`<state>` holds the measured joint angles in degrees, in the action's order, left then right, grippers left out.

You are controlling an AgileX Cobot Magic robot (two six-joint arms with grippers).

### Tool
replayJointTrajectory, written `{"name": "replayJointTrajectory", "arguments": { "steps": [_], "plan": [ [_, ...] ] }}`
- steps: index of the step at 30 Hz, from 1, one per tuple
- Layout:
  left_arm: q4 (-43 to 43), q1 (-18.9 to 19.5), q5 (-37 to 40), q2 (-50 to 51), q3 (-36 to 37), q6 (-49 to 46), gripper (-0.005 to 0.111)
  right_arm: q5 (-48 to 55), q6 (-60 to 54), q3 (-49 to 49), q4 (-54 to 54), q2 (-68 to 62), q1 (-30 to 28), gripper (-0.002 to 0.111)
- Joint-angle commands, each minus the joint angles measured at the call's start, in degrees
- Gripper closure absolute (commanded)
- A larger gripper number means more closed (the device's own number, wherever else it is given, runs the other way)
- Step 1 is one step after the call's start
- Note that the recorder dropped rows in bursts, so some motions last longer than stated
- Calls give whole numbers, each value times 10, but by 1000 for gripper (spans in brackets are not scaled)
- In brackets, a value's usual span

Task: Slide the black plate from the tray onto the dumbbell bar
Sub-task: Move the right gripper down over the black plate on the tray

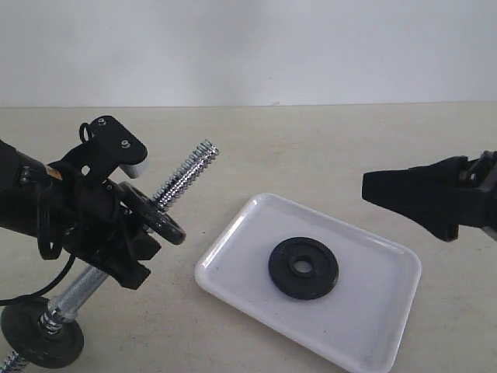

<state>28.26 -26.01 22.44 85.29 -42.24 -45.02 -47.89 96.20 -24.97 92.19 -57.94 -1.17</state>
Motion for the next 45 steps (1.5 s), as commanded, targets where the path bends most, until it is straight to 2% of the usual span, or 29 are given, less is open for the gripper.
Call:
{"name": "replayJointTrajectory", "arguments": {
  "steps": [1,5,8,12,17,22,26,28,30,32,35,37,40,45],
  "plan": [
    [28,-1,-41,-27,-13,5,102,-2,73,-49,78,-1,19,34],
    [28,-1,-42,-27,-13,5,102,40,86,-96,78,-1,79,34],
    [28,-1,-42,-27,-13,5,102,101,52,-112,78,-1,126,34],
    [35,-1,-42,-27,-13,5,102,150,11,-113,78,-1,162,34],
    [37,-1,-42,-27,-13,5,102,217,-149,-113,78,-1,189,34],
    [39,-1,-42,-27,-13,5,102,293,-382,-113,78,-1,191,34],
    [41,-1,-42,-27,-13,5,102,355,-517,-113,78,-1,191,34],
    [42,-1,-42,-27,-13,5,102,412,-552,-113,78,-1,191,34],
    [43,-1,-42,-27,-13,5,102,500,-527,-115,75,-1,191,34],
    [43,-1,-42,-27,-13,5,102,607,-457,-127,-8,-1,191,39],
    [44,-1,-42,-27,-13,5,102,732,-395,-159,-104,-1,190,58],
    [56,-1,-42,-27,-13,5,102,767,-452,-187,-211,-1,190,67],
    [70,-1,-40,-27,-13,5,102,857,-608,-242,-458,-8,190,69],
    [73,-1,-25,-27,-13,5,102,1076,-685,-324,-654,-66,190,69]
  ]
}}
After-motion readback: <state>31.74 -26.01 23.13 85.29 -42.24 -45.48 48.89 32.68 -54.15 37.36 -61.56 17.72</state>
